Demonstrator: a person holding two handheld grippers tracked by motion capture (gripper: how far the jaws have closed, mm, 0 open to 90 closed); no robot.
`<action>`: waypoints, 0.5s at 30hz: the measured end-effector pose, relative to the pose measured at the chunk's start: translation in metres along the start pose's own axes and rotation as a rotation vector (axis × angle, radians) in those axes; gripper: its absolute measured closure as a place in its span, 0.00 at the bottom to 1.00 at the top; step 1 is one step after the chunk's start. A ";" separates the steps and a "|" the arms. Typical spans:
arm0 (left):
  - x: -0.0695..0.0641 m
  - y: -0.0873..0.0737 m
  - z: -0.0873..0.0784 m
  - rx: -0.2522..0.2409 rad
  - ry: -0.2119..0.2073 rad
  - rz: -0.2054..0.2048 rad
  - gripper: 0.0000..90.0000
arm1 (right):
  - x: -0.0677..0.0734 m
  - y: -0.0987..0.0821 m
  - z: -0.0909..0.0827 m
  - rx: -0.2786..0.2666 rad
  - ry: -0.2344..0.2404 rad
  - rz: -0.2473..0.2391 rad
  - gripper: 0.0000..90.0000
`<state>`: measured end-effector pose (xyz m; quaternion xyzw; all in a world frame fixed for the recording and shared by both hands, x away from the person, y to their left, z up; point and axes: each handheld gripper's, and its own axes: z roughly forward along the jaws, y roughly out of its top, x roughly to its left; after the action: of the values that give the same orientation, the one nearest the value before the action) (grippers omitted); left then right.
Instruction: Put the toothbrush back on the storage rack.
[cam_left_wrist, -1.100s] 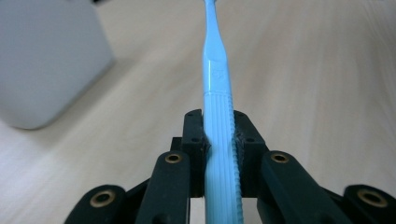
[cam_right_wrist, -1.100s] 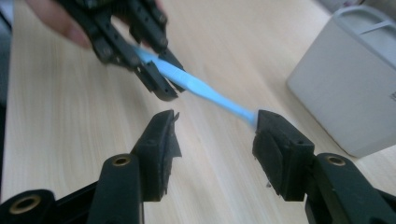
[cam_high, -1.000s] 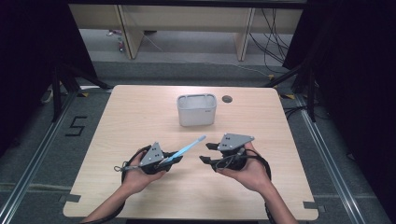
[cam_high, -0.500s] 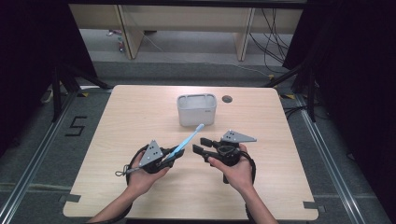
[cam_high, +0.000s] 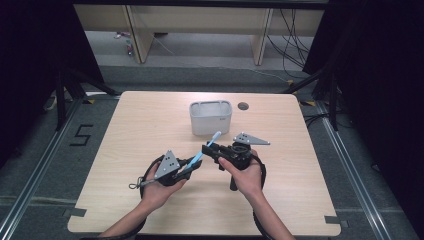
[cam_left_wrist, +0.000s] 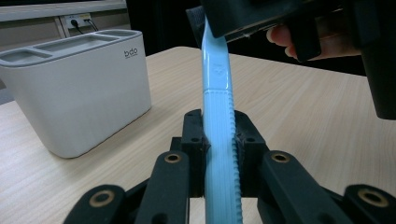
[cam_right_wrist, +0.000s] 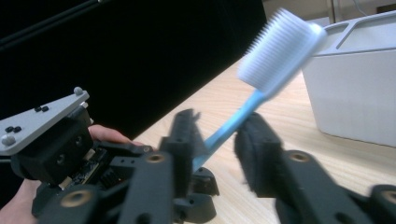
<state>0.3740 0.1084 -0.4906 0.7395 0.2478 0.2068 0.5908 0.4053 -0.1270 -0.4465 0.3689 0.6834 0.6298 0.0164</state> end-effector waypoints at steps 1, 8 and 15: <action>0.000 0.000 0.000 0.002 0.001 -0.002 0.86 | -0.001 0.000 0.000 -0.009 0.005 -0.006 0.84; -0.001 0.001 0.007 0.043 -0.010 -0.007 0.65 | 0.004 0.006 -0.005 -0.033 0.062 0.012 0.96; 0.006 -0.005 -0.007 0.089 0.011 0.019 0.40 | 0.004 0.016 -0.018 -0.044 -0.030 -0.082 0.96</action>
<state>0.3738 0.1183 -0.4937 0.7661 0.2528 0.2055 0.5541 0.4011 -0.1412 -0.4269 0.3496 0.6834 0.6380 0.0606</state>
